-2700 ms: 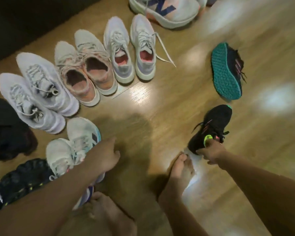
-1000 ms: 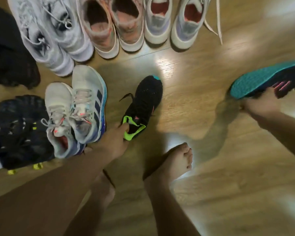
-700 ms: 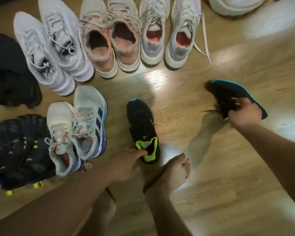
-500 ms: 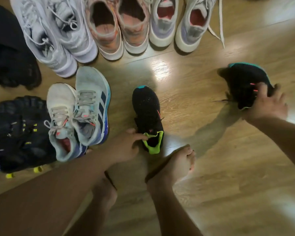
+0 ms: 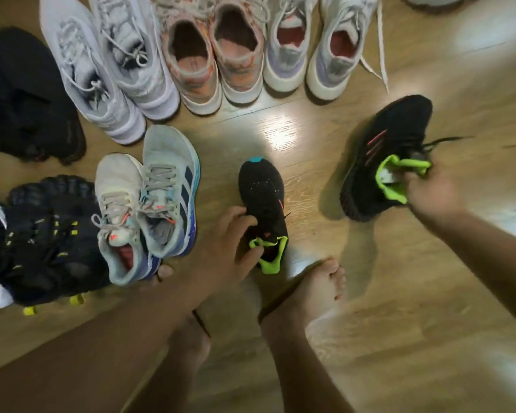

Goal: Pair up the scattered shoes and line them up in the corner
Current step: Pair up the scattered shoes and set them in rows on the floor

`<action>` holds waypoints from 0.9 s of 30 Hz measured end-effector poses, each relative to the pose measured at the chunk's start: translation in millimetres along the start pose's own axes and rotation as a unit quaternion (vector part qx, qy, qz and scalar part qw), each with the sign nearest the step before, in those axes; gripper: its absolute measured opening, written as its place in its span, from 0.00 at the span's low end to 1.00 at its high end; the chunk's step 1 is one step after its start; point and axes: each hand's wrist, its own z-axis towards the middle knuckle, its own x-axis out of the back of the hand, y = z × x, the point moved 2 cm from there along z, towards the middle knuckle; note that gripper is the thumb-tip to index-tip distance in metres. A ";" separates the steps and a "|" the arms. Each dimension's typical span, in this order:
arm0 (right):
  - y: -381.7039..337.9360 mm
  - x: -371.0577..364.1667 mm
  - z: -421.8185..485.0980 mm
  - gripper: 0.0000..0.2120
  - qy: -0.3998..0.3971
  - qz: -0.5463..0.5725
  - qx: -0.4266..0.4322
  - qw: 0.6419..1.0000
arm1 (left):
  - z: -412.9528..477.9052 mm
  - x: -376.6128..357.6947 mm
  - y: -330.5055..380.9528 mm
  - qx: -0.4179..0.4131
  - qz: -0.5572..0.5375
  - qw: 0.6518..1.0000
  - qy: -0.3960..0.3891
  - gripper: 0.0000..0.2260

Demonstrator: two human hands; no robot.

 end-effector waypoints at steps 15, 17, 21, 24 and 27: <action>-70.6 -163.9 -188.3 0.30 -0.070 0.028 0.004 0.997 | 2.1 58.4 -37.1 0.232 0.008 0.972 0.033 0.25; -51.5 -169.8 -179.7 0.34 -0.124 -0.016 -0.088 0.988 | 2.4 51.4 -38.7 0.242 -0.013 0.969 0.045 0.25; -46.4 -178.1 -149.2 0.26 -0.202 -0.060 -0.092 0.973 | 1.5 35.4 -27.1 0.201 -0.026 0.978 0.042 0.28; -48.9 -168.2 -129.2 0.17 -0.194 -0.153 -0.032 0.969 | 1.0 29.3 -28.4 0.199 -0.044 0.978 0.039 0.29; -43.8 -148.9 -112.5 0.13 -0.111 -0.165 0.032 0.979 | 5.4 29.1 -40.7 0.252 -0.058 0.966 0.029 0.31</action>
